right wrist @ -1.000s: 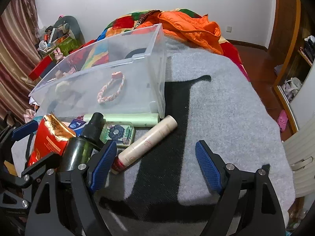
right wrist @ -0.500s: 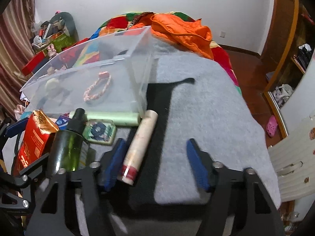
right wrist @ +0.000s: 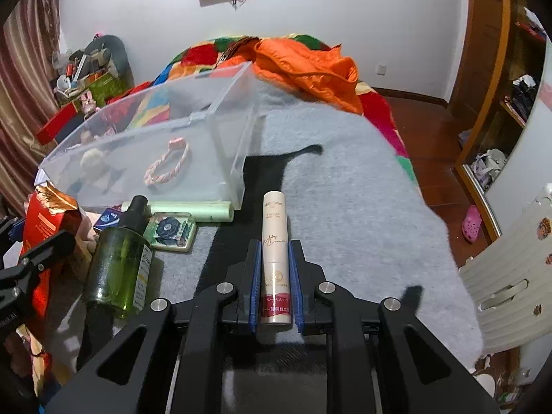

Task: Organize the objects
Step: 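Grasp the red box with the left gripper while the right grasps the cream spray can, then lower the red box and cream can into the clear box and release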

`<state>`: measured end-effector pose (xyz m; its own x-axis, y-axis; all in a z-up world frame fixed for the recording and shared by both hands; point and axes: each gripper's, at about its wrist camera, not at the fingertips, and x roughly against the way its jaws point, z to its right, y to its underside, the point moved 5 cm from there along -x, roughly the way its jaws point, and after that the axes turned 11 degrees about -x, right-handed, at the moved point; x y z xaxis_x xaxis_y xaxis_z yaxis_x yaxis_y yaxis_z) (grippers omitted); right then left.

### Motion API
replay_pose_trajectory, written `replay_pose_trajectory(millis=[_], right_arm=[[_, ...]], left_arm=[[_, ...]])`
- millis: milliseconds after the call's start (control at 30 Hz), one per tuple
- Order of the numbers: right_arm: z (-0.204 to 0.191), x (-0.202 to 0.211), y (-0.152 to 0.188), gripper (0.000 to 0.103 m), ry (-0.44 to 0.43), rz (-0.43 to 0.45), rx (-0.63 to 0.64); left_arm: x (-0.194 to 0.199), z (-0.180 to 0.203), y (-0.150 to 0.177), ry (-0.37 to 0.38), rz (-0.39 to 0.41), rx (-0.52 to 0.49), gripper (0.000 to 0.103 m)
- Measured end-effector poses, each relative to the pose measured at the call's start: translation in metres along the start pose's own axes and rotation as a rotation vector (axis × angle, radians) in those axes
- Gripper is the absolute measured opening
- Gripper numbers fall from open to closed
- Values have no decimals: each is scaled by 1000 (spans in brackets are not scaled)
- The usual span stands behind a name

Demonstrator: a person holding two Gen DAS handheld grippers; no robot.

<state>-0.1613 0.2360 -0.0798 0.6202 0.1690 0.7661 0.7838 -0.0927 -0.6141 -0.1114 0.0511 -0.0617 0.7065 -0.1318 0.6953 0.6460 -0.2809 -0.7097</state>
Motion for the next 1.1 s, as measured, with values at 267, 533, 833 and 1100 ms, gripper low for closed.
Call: replay_pose_trajectory(millis=[267,533,833,1100], right_arm=[[-6,29,-20,14,-57,82,-15],[-30,44,-45,14,-128,146,2],[-58,44,-71,14,-176,185,58],[-79,25,-98,14,-197,174,92]], left_arm=[[23,-12,-17,4,70,43,58],[37,-27,-36,-3,128,81,58],[37,-54,-58,-3,152,119,58],[29,-63,-82,13,144,95,58]])
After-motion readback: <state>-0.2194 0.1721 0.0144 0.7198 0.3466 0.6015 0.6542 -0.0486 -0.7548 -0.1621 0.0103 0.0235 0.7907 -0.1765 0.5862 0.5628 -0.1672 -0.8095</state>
